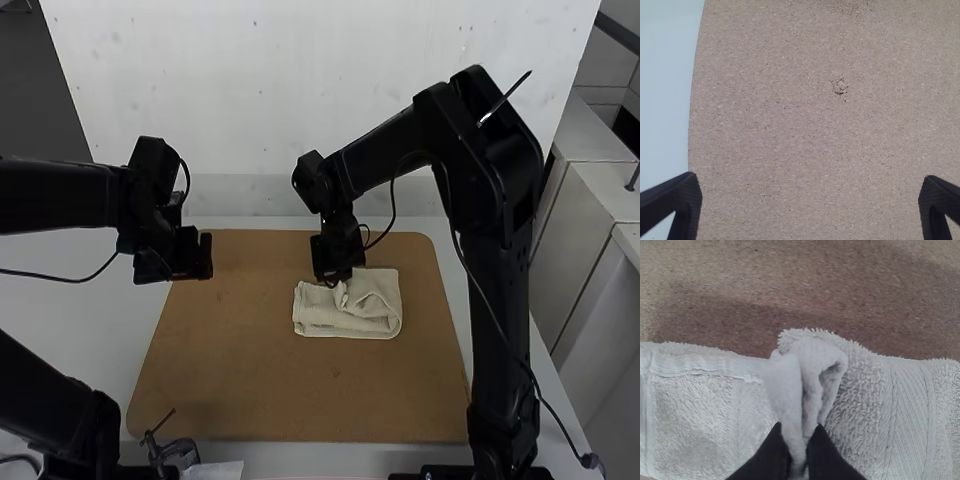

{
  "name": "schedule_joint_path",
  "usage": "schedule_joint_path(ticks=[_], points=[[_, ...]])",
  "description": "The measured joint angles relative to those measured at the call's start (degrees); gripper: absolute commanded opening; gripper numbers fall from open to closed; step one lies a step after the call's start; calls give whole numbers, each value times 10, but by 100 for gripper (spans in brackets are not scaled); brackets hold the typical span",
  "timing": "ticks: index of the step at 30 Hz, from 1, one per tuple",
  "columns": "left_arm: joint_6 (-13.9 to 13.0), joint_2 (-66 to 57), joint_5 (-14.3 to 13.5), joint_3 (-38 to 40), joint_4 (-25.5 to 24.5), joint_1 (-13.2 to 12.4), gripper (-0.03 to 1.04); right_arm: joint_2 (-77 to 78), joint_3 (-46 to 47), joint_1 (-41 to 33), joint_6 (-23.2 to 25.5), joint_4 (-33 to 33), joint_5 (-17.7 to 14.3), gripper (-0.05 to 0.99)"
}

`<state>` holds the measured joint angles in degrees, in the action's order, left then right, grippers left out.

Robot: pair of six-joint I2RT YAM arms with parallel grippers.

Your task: Fold the towel.

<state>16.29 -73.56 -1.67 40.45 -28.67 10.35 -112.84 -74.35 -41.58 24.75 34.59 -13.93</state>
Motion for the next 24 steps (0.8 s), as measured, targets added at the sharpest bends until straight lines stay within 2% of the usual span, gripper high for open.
schedule_joint_path(ticks=[13, 14, 16, 17, 22, 24], points=[[0, 0, 0, -6, 6, 0, 97, -66, -100, -57, 30, 45, -14, 2], [0, 0, 1, -6, 6, -1, 97, -71, -104, -58, 31, 45, -15, 5], [0, 0, 2, -10, 9, -5, 97, -78, -107, -58, 35, 44, -16, 25], [-1, 0, 3, -12, 9, -9, 97, -79, -107, -58, 37, 44, -15, 30], [-4, 0, 7, -21, 9, -22, 97, -71, -104, -58, 41, 31, -6, 28], [-4, 0, 9, -21, 10, -22, 97, -50, -92, -57, 42, 19, -2, 12]])
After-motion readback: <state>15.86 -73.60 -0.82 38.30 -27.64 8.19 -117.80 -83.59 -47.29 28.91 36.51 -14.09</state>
